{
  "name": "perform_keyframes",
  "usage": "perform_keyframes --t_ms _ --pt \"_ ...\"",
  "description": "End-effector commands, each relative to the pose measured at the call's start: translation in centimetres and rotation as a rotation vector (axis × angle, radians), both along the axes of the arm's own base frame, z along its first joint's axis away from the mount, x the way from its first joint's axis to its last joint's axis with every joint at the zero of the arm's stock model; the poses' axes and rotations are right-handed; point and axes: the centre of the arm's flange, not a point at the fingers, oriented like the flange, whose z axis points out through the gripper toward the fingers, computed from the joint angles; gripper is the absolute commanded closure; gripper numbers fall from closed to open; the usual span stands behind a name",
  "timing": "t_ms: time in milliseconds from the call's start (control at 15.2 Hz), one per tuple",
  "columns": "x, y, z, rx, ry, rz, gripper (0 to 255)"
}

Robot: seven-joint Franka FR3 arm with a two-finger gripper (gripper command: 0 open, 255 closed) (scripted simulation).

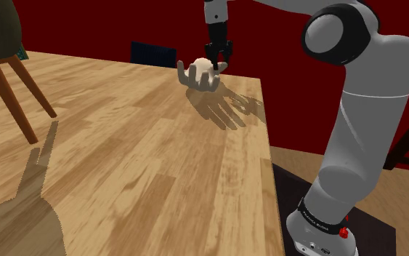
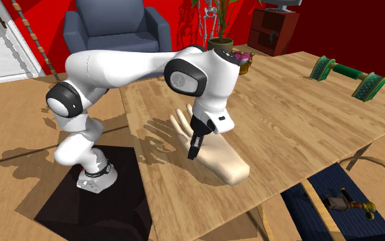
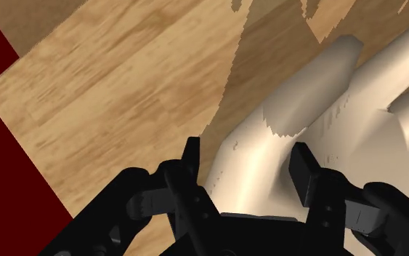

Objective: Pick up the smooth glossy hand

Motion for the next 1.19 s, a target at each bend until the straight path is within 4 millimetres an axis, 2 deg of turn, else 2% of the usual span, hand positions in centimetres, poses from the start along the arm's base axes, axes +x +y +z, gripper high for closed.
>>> perform_keyframes --t_ms 0,132,1122 --pt "0.1 0.0 -0.2 0.001 0.006 0.000 255" --pt "0.1 0.0 -0.2 0.001 0.006 0.000 255" --pt "0.1 0.0 7.7 0.001 0.006 0.000 255"
